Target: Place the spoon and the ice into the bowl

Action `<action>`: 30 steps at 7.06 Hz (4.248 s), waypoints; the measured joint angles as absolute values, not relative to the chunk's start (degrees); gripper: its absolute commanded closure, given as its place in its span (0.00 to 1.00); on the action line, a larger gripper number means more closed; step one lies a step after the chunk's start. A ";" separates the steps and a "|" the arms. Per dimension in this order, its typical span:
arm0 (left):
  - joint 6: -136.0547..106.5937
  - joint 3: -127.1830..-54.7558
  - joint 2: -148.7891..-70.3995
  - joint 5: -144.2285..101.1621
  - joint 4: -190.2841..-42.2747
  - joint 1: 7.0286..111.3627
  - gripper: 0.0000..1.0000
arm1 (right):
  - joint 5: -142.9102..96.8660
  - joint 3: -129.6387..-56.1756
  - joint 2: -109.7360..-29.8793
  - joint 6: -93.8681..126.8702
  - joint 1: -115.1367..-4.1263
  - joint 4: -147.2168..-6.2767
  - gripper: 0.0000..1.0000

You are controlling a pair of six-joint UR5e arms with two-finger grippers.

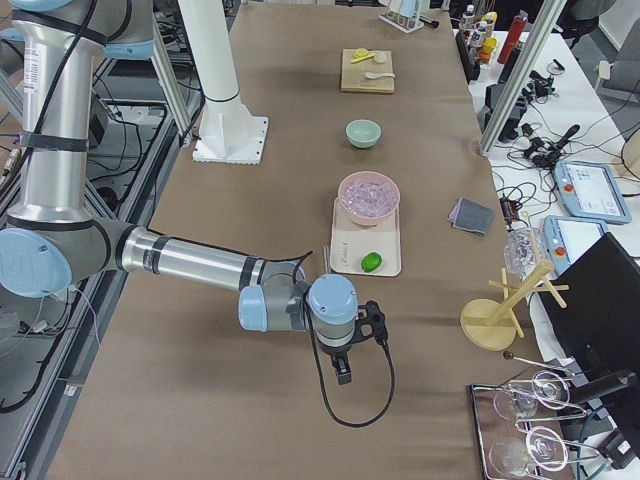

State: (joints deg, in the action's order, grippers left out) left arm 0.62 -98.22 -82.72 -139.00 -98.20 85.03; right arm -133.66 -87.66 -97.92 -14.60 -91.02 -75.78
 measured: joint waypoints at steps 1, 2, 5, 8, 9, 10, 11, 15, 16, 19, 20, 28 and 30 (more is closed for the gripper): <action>0.60 -99.51 -83.06 -139.03 -95.90 85.11 0.02 | -133.31 -87.39 -97.78 -14.59 -91.04 -75.84 0.00; 0.58 -100.75 -83.05 -139.02 -94.77 85.14 0.02 | -133.27 -87.25 -97.91 -14.59 -91.05 -75.78 0.00; 0.63 -102.32 -82.82 -139.17 -94.44 85.11 0.02 | -133.35 -87.23 -98.55 -14.69 -91.03 -75.17 0.00; 0.82 -102.12 -83.60 -139.24 -95.19 85.08 0.02 | -133.54 -87.22 -98.56 -14.69 -91.00 -74.74 0.00; 0.93 -101.71 -83.43 -139.20 -96.61 85.08 0.02 | -134.06 -87.07 -98.53 -14.70 -90.98 -74.72 0.00; 0.82 -101.09 -83.10 -139.20 -98.20 85.08 0.02 | -135.28 -86.98 -98.59 -14.82 -90.97 -74.69 0.00; 0.76 -100.83 -82.98 -139.23 -99.37 85.05 0.02 | -136.63 -87.05 -98.68 -14.99 -90.97 -74.65 0.00; 0.08 -100.19 -82.07 -139.38 -103.40 84.99 0.02 | -141.49 -86.95 -98.76 -15.06 -90.97 -74.62 0.00; -2.14 -100.38 -81.98 -139.39 -103.60 84.96 0.02 | -143.50 -87.12 -98.77 -15.11 -90.97 -74.40 0.00; -26.76 -101.69 -86.39 -138.90 -109.50 77.60 0.03 | -148.26 -89.45 -98.73 -8.52 -89.77 -70.54 0.00; -35.15 -101.64 -89.77 -137.37 -110.27 72.69 0.07 | -149.06 -91.53 -98.70 -4.17 -88.82 -70.16 0.00; -54.37 -82.19 -111.39 -125.77 -111.39 55.65 0.42 | -141.57 -105.53 -90.84 37.36 -69.74 -69.58 0.00; -54.38 -80.06 -112.30 -124.76 -112.35 54.57 0.44 | -138.93 -105.89 -89.87 40.00 -66.92 -69.53 0.00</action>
State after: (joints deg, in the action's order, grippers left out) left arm -54.38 -80.06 -112.30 -124.76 -112.35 54.57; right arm -138.93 -105.89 -89.87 40.00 -66.92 -69.53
